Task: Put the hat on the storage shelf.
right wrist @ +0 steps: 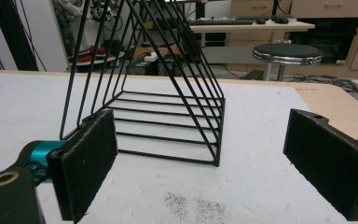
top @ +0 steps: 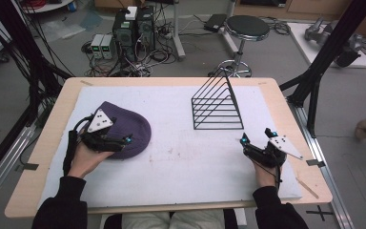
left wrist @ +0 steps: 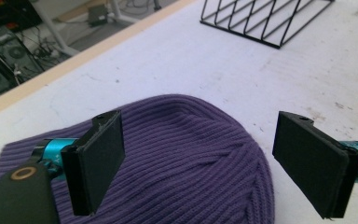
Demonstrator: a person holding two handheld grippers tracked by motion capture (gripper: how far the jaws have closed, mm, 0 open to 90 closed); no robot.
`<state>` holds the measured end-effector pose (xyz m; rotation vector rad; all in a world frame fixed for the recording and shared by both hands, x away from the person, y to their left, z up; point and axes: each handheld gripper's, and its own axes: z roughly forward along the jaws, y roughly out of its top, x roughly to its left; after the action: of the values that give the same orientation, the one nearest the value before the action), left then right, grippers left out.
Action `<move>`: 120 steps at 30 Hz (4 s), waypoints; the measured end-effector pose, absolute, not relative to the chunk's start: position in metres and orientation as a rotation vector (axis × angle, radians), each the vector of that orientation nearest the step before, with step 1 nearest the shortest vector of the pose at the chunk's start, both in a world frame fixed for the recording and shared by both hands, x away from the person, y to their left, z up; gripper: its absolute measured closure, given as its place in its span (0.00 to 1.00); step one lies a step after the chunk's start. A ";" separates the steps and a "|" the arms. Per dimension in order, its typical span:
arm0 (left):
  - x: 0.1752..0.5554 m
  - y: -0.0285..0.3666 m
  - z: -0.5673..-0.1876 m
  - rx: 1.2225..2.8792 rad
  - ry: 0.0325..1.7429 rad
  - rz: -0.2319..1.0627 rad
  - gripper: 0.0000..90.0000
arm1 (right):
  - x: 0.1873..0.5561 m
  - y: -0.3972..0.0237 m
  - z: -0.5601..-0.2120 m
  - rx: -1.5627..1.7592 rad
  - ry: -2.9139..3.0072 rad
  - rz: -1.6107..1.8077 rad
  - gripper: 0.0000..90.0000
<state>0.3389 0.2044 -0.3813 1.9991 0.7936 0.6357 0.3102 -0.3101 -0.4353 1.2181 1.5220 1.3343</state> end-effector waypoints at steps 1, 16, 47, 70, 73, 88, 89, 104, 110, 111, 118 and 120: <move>0.341 0.201 -0.383 2.033 0.789 0.610 0.19 | 0.310 -0.310 -0.435 1.219 1.521 1.336 0.10; 0.351 0.188 -0.402 2.190 0.795 0.528 0.19 | 0.311 -0.310 -0.436 1.222 1.527 1.334 0.10; 0.360 0.170 -0.432 2.390 0.760 0.496 0.19 | 0.313 -0.312 -0.437 1.250 1.528 1.297 0.10; 0.364 0.184 -0.430 2.360 0.743 0.564 0.85 | 0.312 -0.312 -0.437 1.250 1.528 1.318 0.10; 0.365 0.185 -0.431 2.332 0.763 0.539 0.86 | 0.312 -0.312 -0.437 1.250 1.526 1.321 0.10; 0.359 0.186 -0.418 2.244 0.800 0.605 0.86 | 0.314 -0.311 -0.438 1.243 1.537 1.327 0.10; 0.358 0.187 -0.416 2.229 0.798 0.619 0.86 | 0.314 -0.311 -0.438 1.244 1.543 1.328 0.10; 0.353 0.196 -0.375 2.054 0.764 0.671 0.86 | 0.314 -0.309 -0.438 1.246 1.545 1.332 0.10; 0.349 0.198 -0.353 1.928 0.746 0.772 0.86 | 0.314 -0.309 -0.438 1.248 1.545 1.333 0.10; 0.348 0.198 -0.350 1.908 0.743 0.781 0.86 | 0.314 -0.309 -0.438 1.247 1.545 1.333 0.10; 0.343 0.196 -0.328 1.756 0.702 0.817 0.86 | 0.314 -0.309 -0.438 1.251 1.544 1.337 0.10; 0.342 0.195 -0.321 1.722 0.679 0.827 0.86 | 0.314 -0.308 -0.438 1.254 1.541 1.342 0.10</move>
<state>0.3416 0.1946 -0.3209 1.7221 0.6793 0.8270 0.3140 -0.3081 -0.4377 1.2536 1.5407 1.3419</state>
